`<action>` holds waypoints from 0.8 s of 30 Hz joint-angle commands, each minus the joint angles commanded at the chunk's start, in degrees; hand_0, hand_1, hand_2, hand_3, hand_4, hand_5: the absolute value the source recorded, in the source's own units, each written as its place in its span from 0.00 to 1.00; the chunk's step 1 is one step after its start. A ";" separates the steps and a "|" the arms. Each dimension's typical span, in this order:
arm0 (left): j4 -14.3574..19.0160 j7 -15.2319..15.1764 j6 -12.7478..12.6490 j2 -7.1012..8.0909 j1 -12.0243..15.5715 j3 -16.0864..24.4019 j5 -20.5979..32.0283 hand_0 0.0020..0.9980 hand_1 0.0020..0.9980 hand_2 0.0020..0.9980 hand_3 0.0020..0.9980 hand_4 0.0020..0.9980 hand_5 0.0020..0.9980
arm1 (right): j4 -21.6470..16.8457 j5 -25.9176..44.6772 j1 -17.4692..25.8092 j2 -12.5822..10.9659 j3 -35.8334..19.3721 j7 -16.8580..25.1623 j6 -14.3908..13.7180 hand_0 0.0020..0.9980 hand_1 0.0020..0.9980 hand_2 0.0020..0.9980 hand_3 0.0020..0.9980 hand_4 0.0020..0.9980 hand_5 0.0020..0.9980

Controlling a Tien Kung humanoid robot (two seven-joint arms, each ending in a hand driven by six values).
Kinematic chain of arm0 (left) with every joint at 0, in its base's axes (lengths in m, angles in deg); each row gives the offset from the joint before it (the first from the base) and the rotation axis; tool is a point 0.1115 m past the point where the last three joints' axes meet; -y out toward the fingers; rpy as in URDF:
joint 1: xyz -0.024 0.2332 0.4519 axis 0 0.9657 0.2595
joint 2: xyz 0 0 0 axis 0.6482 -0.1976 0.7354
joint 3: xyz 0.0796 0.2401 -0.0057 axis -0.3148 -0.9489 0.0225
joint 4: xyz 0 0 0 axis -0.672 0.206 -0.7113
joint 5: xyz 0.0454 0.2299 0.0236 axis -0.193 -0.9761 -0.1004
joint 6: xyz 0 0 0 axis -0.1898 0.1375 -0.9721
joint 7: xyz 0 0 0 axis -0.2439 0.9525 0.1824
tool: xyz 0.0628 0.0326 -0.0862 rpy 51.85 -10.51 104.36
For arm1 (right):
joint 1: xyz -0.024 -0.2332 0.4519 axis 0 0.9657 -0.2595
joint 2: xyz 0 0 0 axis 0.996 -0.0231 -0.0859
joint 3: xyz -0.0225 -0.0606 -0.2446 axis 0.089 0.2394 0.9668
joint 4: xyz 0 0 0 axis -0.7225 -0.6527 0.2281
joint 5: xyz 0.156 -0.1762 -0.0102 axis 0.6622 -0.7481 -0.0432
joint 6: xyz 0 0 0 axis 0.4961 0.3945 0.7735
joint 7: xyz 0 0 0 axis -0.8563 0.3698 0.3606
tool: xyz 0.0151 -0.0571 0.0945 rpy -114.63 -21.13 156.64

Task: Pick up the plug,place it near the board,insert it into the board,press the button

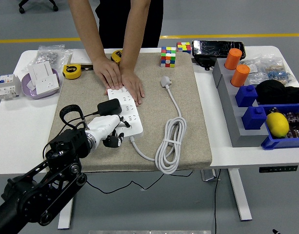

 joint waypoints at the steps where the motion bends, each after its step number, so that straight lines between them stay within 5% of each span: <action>1: 0.60 -0.27 -0.57 0.04 0.15 0.12 -0.18 0.17 0.03 0.15 0.61 0.41 0.06 | 0.00 0.01 0.01 0.01 0.03 0.00 0.00 0.84 0.75 0.74 0.77 1.00 0.89; 6: 4.37 -2.67 -5.67 -0.08 1.53 1.83 -1.63 0.17 0.03 0.15 0.61 0.41 0.06 | 0.00 0.07 0.10 0.08 0.15 -0.01 -0.01 0.84 0.75 0.74 0.77 1.00 0.89; 7: 5.06 -3.45 -6.79 -0.16 2.04 2.44 -1.62 0.24 0.08 0.15 0.54 0.73 0.23 | 0.00 0.04 0.14 0.08 0.14 -0.03 -0.01 0.84 0.75 0.74 0.77 1.00 0.89; 12: 7.88 -12.64 -18.29 -0.80 5.81 7.15 3.19 0.24 0.08 0.15 0.54 0.73 0.23 | 0.00 -0.12 0.36 0.13 -0.02 -0.09 -0.01 0.84 0.75 0.74 0.77 1.00 0.89; 13: 8.02 -14.55 -20.43 -0.89 6.28 7.88 4.34 0.51 0.38 0.35 0.51 0.86 0.32 | 0.00 -0.13 0.37 0.14 -0.03 -0.10 -0.01 0.84 0.75 0.74 0.77 1.00 0.89; 15: 7.89 -19.02 -25.14 -1.02 7.36 9.54 8.22 0.51 0.38 0.35 0.51 0.86 0.32 | 0.00 -0.09 0.39 0.17 -0.06 -0.10 -0.02 0.84 0.75 0.74 0.77 1.00 0.89; 18: 6.89 -23.47 -26.96 -1.08 8.48 11.33 15.16 0.51 0.38 0.35 0.51 0.86 0.32 | 0.00 0.02 0.30 0.17 0.00 -0.06 -0.05 0.84 0.75 0.74 0.77 1.00 0.89; 19: 6.61 -24.37 -26.79 -1.09 8.77 11.72 17.29 0.96 0.97 0.92 0.87 1.00 0.55 | 0.00 0.06 0.26 0.16 0.01 -0.03 -0.06 0.84 0.75 0.74 0.77 1.00 0.89; 21: 5.95 -26.79 -26.39 -1.19 9.87 12.63 25.21 0.96 0.97 0.92 0.87 1.00 0.55 | 0.00 0.21 0.15 0.16 -0.01 0.03 -0.09 0.84 0.75 0.74 0.77 1.00 0.89; 24: 5.75 -27.67 -26.35 -1.26 10.23 12.84 28.58 0.96 0.97 0.92 0.87 1.00 0.55 | 0.00 0.19 0.16 0.18 -0.07 0.01 -0.09 0.84 0.75 0.74 0.77 1.00 0.89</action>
